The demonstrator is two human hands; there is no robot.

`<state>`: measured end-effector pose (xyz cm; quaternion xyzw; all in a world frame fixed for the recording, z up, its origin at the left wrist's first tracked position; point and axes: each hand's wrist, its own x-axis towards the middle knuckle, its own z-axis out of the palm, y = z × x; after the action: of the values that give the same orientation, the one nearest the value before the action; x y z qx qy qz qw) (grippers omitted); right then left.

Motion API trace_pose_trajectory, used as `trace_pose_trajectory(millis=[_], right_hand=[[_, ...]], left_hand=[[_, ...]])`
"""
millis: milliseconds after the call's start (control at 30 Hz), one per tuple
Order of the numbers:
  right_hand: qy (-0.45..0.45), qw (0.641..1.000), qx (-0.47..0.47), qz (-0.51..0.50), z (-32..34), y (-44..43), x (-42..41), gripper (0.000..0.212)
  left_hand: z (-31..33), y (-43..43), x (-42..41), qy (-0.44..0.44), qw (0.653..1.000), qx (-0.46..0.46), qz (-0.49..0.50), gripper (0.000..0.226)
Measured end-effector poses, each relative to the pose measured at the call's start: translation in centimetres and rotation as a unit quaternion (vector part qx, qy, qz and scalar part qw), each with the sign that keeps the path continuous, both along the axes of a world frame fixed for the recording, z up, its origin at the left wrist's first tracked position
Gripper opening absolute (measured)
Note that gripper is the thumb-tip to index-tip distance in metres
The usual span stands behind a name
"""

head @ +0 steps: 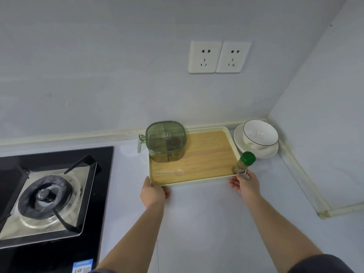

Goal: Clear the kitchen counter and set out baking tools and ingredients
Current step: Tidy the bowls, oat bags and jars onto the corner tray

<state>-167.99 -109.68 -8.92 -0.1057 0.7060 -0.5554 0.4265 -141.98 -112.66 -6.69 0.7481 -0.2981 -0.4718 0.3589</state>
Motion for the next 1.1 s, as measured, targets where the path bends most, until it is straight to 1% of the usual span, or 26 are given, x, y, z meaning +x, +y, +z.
trace_pose_trajectory(millis=[133, 200, 267, 333, 400, 500, 600, 633, 667, 733, 833, 933, 1000, 1033, 1100], right_hand=[[-0.006, 1.0, -0.007, 0.008, 0.1, 0.1, -1.1, 0.02], [-0.003, 1.0, -0.009, 0.014, -0.1, 0.1, -1.3, 0.021], [-0.004, 1.0, -0.007, 0.017, -0.4, 0.1, -1.5, 0.022], [-0.009, 1.0, -0.005, 0.013, -0.8, 0.2, -1.4, 0.022], [-0.024, 1.0, -0.012, 0.001, -0.9, 0.3, -0.9, 0.022], [-0.071, 0.997, -0.021, -0.021, -0.9, 0.7, 0.5, 0.023], [-0.12, 0.992, -0.009, -0.029, -0.3, 1.9, 3.1, 0.025], [-0.132, 0.991, -0.007, -0.019, 0.0, 2.3, 4.4, 0.028], [-0.146, 0.989, -0.009, -0.003, 0.6, 2.7, 6.0, 0.029], [-0.179, 0.982, -0.023, 0.048, 2.4, 3.6, 9.3, 0.027], [-0.204, 0.964, -0.038, 0.167, 6.0, 5.0, 15.4, 0.02], [-0.192, 0.941, -0.068, 0.269, 9.1, 6.9, 21.8, 0.019], [-0.183, 0.924, -0.1, 0.322, 10.9, 8.2, 25.9, 0.022], [-0.181, 0.912, -0.114, 0.35, 11.9, 9.6, 29.9, 0.022], [-0.175, 0.896, -0.138, 0.385, 13.0, 10.7, 33.4, 0.023]], left_hand=[[-0.1, 0.0, -1.1, -0.017, 1.0, 0.001, 0.006, 0.044], [-0.2, 0.0, -1.4, -0.04, 0.999, 0.0, 0.004, 0.045], [-0.5, -0.1, -1.4, -0.046, 0.999, -0.006, -0.002, 0.044], [-0.5, -0.1, -1.2, -0.024, 1.0, -0.01, -0.003, 0.039], [-0.5, 0.0, -0.8, 0.016, 1.0, 0.003, -0.007, 0.036], [-0.5, 0.9, 0.4, 0.067, 0.997, 0.02, -0.027, 0.026], [0.0, 2.9, 2.6, 0.097, 0.995, -0.004, -0.035, 0.052], [0.2, 3.7, 3.5, 0.096, 0.994, -0.02, -0.039, 0.053], [0.7, 4.8, 4.6, 0.091, 0.994, -0.034, -0.04, 0.051], [2.0, 6.7, 6.7, 0.093, 0.993, -0.068, -0.036, 0.039], [4.4, 9.7, 11.1, 0.083, 0.988, -0.125, -0.027, 0.02], [6.6, 13.2, 16.7, 0.077, 0.984, -0.158, -0.032, 0.018], [7.9, 15.4, 20.2, 0.073, 0.981, -0.179, -0.036, 0.019], [8.6, 17.5, 24.0, 0.062, 0.98, -0.188, -0.027, 0.019], [9.6, 19.0, 27.2, 0.052, 0.977, -0.205, -0.014, 0.02]])
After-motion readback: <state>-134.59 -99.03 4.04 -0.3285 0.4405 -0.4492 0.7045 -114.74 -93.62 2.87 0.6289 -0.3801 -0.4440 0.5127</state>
